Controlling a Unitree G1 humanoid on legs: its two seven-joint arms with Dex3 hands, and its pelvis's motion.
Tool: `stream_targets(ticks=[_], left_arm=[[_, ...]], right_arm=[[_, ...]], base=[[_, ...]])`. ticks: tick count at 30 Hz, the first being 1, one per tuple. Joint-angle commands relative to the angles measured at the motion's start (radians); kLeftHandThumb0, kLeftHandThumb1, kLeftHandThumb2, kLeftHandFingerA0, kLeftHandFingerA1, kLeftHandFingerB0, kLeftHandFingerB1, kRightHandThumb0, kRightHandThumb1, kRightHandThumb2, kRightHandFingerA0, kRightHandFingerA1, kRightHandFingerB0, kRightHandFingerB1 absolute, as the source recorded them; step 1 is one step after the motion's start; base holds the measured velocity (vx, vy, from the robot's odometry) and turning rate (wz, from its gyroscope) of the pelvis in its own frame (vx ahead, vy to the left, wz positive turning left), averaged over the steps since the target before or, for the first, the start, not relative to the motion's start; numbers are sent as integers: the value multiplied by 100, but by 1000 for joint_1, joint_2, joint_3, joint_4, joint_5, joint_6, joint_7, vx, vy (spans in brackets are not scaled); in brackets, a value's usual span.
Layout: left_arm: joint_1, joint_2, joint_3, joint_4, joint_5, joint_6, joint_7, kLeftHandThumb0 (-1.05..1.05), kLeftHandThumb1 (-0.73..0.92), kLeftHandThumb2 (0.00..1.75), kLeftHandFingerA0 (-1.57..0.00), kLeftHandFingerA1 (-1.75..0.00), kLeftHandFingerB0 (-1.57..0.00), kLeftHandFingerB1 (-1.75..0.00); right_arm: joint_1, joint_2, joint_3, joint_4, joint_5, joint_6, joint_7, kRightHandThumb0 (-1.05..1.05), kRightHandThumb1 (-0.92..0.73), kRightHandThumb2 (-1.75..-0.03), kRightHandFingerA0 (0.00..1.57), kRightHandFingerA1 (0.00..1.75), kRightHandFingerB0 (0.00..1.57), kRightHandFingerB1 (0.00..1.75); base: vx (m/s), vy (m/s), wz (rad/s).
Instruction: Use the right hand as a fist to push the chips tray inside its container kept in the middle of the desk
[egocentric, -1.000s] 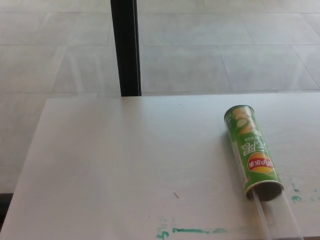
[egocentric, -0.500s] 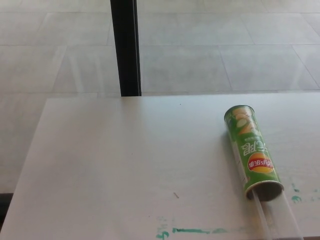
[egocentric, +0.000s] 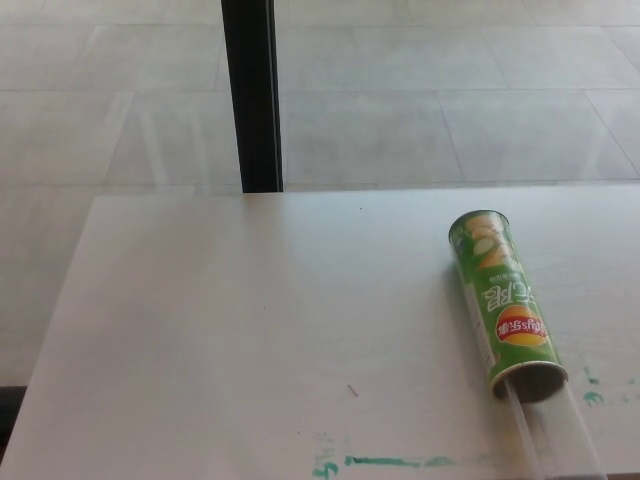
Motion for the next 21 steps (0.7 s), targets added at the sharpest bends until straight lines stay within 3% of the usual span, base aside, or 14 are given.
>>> stream_targets(ticks=[1, 2, 4, 5, 6, 11, 12, 14, 15, 21], left_arm=[[-22, 19, -6, 3, -8, -4, 9, -80, 92, 70, -55, -77, -45, -52], [-24, 19, -5, 3, -8, -4, 13, -81, 92, 69, -59, -79, -47, -52], [-24, 19, -8, 3, -5, -4, 16, -80, 92, 70, -56, -75, -44, -51], [-24, 22, -9, 2, -4, 1, 12, -77, 92, 71, -55, -76, -43, -51], [-25, 20, 3, 2, -17, 3, 10, -79, 92, 68, -56, -79, -43, -51], [-22, 20, -10, 3, -2, -7, 17, -80, 92, 70, -55, -72, -42, -50], [-18, 21, -10, 5, -2, -6, 10, -75, 73, 111, -51, -71, -36, -58], [-8, 19, -5, 4, -8, -8, -1, -77, 72, 111, -49, -71, -36, -58], [-8, 18, -5, 2, -8, -11, 6, -80, 92, 70, -53, -67, -39, -49], [-15, 18, 8, 1, -21, -7, 16, -79, 92, 68, -55, -72, -43, -51]], right_arm=[[-39, 70, 104, 99, -404, 104, -167, -74, -45, -99, 105, 103, 68, 74], [-40, 71, 108, 100, -416, 108, -168, -81, -63, -60, 106, 100, 71, 67], [-37, 75, 111, 104, -432, 111, -180, -80, -61, -60, 107, 100, 71, 68], [-37, 77, 116, 110, -445, 119, -180, -76, -46, -99, 106, 102, 67, 72], [-37, 74, 119, 110, -457, 123, -176, -82, -65, -59, 101, 99, 68, 66], [-46, 81, 127, 122, -487, 142, -190, -84, -65, -60, 96, 99, 66, 69], [-44, 84, 127, 122, -486, 142, -191, -84, -66, -60, 95, 98, 64, 71], [-47, 82, 125, 118, -489, 140, -187, -85, -66, -60, 96, 97, 62, 70], [-52, 88, 122, 109, -487, 150, -178, -83, -65, -60, 96, 97, 60, 70], [-78, 123, 117, 97, -486, 161, -181, -83, -66, -60, 97, 101, 51, 68]], base=[[0, 0, 0], [0, 0, 0], [0, 0, 0], [0, 0, 0], [0, 0, 0], [0, 0, 0], [0, 0, 0], [0, 0, 0], [0, 0, 0], [0, 0, 0]])
